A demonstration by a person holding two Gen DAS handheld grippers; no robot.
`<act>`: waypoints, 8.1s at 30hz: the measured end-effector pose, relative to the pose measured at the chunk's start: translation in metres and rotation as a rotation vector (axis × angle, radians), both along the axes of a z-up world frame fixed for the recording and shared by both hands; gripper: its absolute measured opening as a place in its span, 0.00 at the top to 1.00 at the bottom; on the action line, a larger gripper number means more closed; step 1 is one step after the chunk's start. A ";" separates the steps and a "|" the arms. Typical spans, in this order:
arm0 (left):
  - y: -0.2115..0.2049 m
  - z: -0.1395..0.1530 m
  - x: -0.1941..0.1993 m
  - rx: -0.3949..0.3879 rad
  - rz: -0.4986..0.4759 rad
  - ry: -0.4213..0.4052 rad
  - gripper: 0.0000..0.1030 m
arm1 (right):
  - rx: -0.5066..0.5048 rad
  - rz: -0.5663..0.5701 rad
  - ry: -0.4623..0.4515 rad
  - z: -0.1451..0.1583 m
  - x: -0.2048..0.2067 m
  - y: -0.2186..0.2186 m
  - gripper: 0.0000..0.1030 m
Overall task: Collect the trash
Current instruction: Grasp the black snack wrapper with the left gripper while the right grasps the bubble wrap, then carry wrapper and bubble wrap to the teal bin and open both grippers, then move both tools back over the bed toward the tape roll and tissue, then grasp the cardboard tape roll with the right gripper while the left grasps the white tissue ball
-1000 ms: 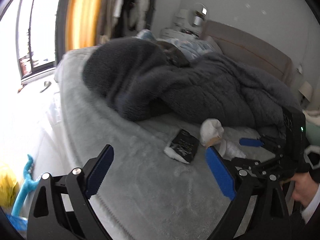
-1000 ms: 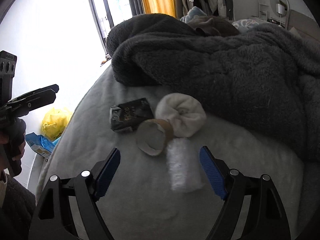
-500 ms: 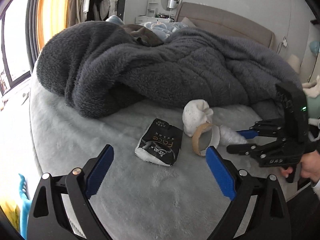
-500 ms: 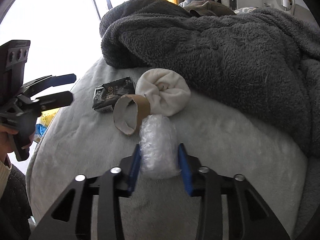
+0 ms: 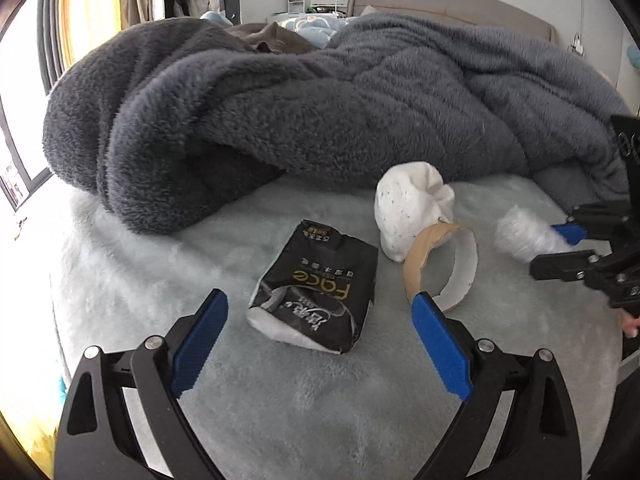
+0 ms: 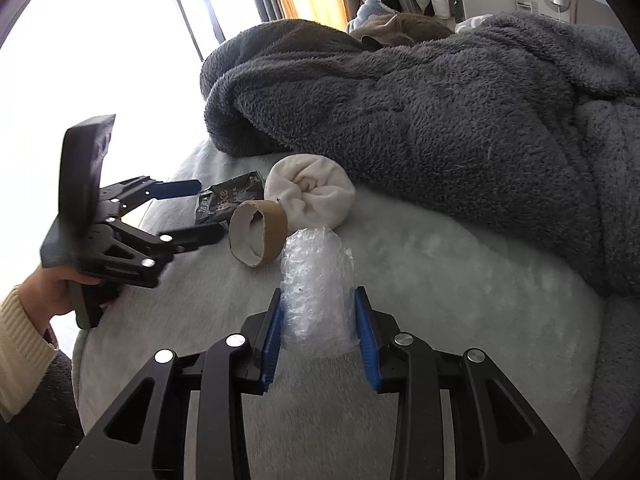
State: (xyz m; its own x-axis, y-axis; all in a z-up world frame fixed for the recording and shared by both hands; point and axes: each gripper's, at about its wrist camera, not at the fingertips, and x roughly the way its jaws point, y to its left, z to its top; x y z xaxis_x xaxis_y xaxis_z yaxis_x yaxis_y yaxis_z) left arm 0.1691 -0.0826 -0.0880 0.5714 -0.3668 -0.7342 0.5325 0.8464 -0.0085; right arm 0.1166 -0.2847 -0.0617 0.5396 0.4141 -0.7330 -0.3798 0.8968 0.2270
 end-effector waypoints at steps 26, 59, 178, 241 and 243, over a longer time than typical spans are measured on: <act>0.028 0.011 -0.063 -0.019 0.213 -0.053 0.40 | 0.119 -0.113 -0.057 0.041 -0.037 0.003 0.66; 0.198 0.011 -0.170 -0.049 0.558 -0.028 0.41 | 0.039 -0.051 -0.084 0.035 -0.129 0.156 0.66; 0.216 0.092 -0.155 -0.145 0.475 -0.135 0.28 | -0.105 -0.169 -0.104 0.038 -0.039 0.170 0.23; 0.004 0.045 -0.024 -0.222 0.136 -0.047 0.14 | 0.014 -0.247 -0.093 0.029 -0.018 -0.003 0.55; -0.004 0.041 -0.021 -0.228 0.126 -0.034 0.14 | 0.012 -0.236 -0.095 0.029 -0.022 -0.008 0.55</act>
